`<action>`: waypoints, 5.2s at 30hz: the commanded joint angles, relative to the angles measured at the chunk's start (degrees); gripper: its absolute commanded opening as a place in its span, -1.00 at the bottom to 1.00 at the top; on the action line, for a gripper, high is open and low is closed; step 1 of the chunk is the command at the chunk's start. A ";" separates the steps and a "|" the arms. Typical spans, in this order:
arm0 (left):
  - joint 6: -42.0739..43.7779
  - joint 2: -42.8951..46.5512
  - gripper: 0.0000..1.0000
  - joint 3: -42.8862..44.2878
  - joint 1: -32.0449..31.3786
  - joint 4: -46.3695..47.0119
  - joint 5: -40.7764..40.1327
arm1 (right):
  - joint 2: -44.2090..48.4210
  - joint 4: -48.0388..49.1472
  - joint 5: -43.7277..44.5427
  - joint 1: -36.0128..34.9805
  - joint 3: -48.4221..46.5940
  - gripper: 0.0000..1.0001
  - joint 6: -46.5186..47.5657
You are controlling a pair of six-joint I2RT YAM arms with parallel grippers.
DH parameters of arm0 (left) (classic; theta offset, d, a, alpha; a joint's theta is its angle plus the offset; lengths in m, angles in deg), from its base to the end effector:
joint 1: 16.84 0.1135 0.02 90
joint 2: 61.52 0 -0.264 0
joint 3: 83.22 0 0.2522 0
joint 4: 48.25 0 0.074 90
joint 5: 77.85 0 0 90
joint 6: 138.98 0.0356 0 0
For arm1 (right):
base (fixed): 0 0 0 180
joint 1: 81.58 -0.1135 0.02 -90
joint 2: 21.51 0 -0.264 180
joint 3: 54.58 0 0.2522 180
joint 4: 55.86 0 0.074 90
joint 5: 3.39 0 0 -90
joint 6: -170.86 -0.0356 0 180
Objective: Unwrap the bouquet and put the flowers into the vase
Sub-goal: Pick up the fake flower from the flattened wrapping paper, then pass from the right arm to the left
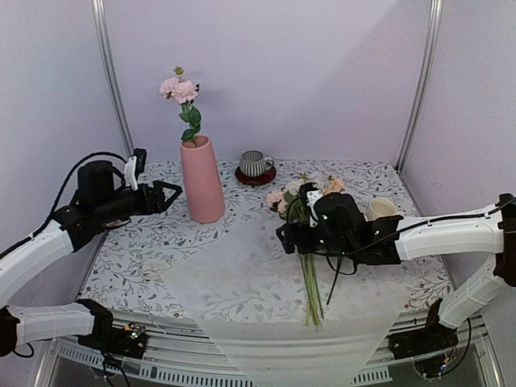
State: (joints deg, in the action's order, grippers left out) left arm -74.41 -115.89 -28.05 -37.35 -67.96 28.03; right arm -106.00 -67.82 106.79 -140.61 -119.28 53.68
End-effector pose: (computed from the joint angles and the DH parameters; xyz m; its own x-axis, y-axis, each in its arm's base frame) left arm 0.2034 -0.0865 0.2965 -0.5229 -0.2453 -0.8163 0.3930 0.7804 -0.4863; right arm 0.1769 0.2709 0.2344 -0.5396 -0.0658 -0.8394 -0.4580 0.8595 0.2269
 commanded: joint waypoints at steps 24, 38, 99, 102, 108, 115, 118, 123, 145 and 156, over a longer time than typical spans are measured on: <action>-3.93 1.62 0.60 -10.44 -3.99 15.89 12.97 | -8.00 -25.90 -11.21 6.79 -3.87 -0.34 -11.89; -4.63 -0.75 0.56 -9.35 -5.95 17.22 12.50 | -6.10 -22.63 -16.45 6.82 2.64 -0.50 -13.57; -7.37 -3.65 0.56 -8.37 -10.54 19.40 9.51 | 2.02 -24.45 -10.60 4.06 -5.60 -0.92 -8.97; -9.03 -4.67 0.64 -8.79 -13.79 23.62 7.80 | 7.06 -18.16 -12.00 4.03 -2.23 -0.93 -7.52; -11.96 -9.18 0.75 -7.45 -20.91 33.82 5.20 | 17.86 -3.06 -16.86 3.41 6.35 -0.94 -3.69; -10.61 -17.15 0.79 0.55 -25.80 36.85 4.81 | 23.87 4.09 -22.37 0.62 9.29 -0.94 4.02; -10.08 -19.29 0.94 3.96 -26.85 37.25 4.44 | 24.44 5.79 -25.25 -0.22 9.44 -0.95 6.80; -11.58 -20.68 0.92 5.30 -27.10 42.52 5.80 | 23.41 8.75 -30.16 -0.70 8.96 -0.95 9.07; -14.30 -18.58 -0.57 1.82 -26.98 54.69 5.96 | 13.06 12.63 -34.21 -5.89 2.98 -0.95 12.23; -10.85 -16.74 -1.00 3.20 -26.85 47.35 3.48 | 13.10 11.28 -25.81 -5.90 4.04 0.21 11.83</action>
State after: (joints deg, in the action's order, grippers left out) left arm -88.23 -134.10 -25.47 -64.10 -16.34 33.56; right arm -93.10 -57.53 75.32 -146.12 -114.49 65.33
